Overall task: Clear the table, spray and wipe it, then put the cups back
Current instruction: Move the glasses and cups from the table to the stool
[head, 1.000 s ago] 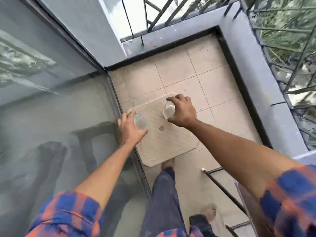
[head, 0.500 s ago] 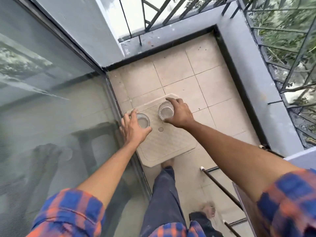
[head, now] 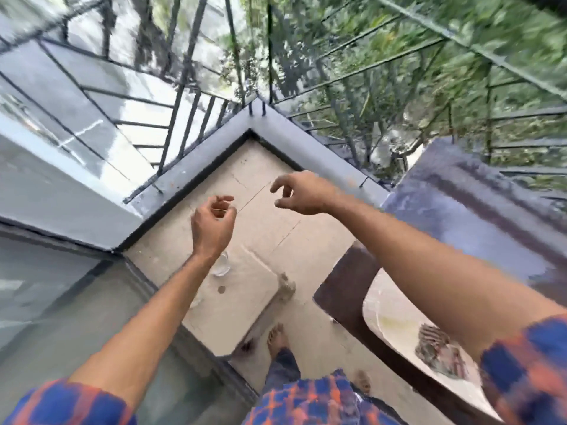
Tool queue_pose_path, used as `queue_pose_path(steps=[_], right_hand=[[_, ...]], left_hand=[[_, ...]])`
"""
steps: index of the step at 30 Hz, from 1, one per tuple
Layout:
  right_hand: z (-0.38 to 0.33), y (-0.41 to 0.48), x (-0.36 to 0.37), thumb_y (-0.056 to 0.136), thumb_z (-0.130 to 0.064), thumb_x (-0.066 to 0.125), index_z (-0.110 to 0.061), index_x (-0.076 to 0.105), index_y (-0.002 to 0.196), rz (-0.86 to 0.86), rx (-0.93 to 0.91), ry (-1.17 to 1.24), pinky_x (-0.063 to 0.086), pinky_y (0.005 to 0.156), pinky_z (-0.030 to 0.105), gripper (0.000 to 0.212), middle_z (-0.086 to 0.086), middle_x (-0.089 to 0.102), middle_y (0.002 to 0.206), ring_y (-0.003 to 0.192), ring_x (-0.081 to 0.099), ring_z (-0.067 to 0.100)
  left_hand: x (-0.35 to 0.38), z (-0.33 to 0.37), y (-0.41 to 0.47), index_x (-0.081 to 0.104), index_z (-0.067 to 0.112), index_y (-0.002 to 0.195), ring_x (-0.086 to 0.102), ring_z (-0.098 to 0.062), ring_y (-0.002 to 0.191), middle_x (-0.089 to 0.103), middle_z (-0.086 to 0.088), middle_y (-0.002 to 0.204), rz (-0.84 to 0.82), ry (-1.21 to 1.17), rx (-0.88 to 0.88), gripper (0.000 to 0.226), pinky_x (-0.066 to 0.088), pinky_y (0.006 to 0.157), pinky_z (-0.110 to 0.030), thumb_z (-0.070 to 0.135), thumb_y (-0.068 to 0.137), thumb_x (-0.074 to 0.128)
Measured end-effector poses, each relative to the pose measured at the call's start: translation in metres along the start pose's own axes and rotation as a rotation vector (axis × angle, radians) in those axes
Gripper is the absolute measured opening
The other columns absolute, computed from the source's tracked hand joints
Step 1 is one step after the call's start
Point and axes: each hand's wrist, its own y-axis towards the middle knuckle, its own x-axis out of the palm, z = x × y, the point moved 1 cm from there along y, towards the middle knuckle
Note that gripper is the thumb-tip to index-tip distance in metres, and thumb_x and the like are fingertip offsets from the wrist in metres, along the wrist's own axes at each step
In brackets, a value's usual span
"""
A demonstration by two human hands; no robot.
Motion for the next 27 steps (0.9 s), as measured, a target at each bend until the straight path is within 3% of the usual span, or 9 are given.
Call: queue_pose_path(steps=[3,6,9,12,15,18,20,27], right_hand=[[0.046,-0.067,-0.065,0.091,-0.039,0.067,-0.031,0.064,0.127,0.114,0.06,-0.04,0.04,0.077,0.026,0.037,-0.01,0.066,0.099,0.092,0.056,0.012],[0.114,-0.166,-0.106,0.089,-0.037,0.069,-0.028,0.068,0.122,0.363,0.213,0.049,0.046,0.078,0.028,0.034,-0.004,0.069,0.099,0.09,0.061,0.015],[0.19,-0.268,-0.109,0.09,-0.033,0.072,-0.017,0.071,0.111,0.555,0.392,0.156,0.052,0.079,0.036,0.027,0.002,0.071,0.09,0.082,0.061,0.02],[0.262,-0.375,-0.079,0.089,-0.031,0.074,-0.019,0.072,0.11,0.643,0.603,0.271,0.054,0.077,0.036,0.025,-0.001,0.071,0.083,0.078,0.063,0.019],[0.322,-0.458,-0.028,0.084,-0.041,0.073,-0.029,0.073,0.109,0.671,0.759,0.317,0.054,0.087,0.036,0.028,-0.001,0.073,0.095,0.087,0.066,0.018],[0.369,-0.529,0.021,0.085,-0.031,0.074,-0.027,0.072,0.115,0.675,0.892,0.399,0.053,0.091,0.035,0.03,0.001,0.073,0.104,0.097,0.067,0.023],[0.39,-0.565,0.046,0.083,-0.031,0.075,-0.028,0.068,0.125,0.697,0.96,0.415,0.05,0.094,0.034,0.043,0.0,0.07,0.118,0.109,0.065,0.023],[0.454,-0.623,0.098,0.068,-0.019,0.076,-0.022,0.067,0.127,0.778,1.057,0.511,0.045,0.1,0.037,0.06,0.011,0.062,0.124,0.115,0.059,0.034]], left_hand=[[0.052,0.069,-0.004,0.071,0.027,0.094,0.061,0.003,0.065,0.066,0.012,0.074,-0.156,-0.057,0.17,0.013,0.056,0.074,-0.03,0.018,0.086,0.065],[0.115,0.145,-0.036,0.071,0.024,0.096,0.06,0.009,0.062,0.064,0.015,0.071,-0.308,-0.086,0.379,0.011,0.052,0.071,-0.022,0.02,0.086,0.066],[0.17,0.211,-0.088,0.071,0.019,0.095,0.057,0.012,0.06,0.062,0.015,0.07,-0.485,-0.108,0.569,0.012,0.044,0.062,-0.008,0.02,0.086,0.064],[0.232,0.259,-0.149,0.073,0.016,0.093,0.059,0.007,0.062,0.065,0.007,0.071,-0.605,-0.12,0.713,0.014,0.047,0.058,-0.012,0.013,0.084,0.064],[0.286,0.292,-0.205,0.074,0.015,0.092,0.06,0.009,0.064,0.065,0.015,0.074,-0.698,-0.12,0.803,0.016,0.047,0.058,-0.01,0.015,0.082,0.062],[0.344,0.309,-0.26,0.074,0.015,0.091,0.061,0.011,0.064,0.064,0.019,0.072,-0.782,-0.068,0.837,0.013,0.045,0.058,-0.006,0.014,0.082,0.065],[0.379,0.312,-0.291,0.073,0.018,0.093,0.061,0.01,0.066,0.065,0.019,0.073,-0.855,0.0,0.837,0.014,0.044,0.061,-0.007,0.02,0.081,0.065],[0.472,0.296,-0.376,0.072,0.016,0.106,0.067,-0.02,0.092,0.071,-0.002,0.096,-1.088,0.282,0.828,0.034,0.051,0.088,-0.032,0.031,0.078,0.061]])
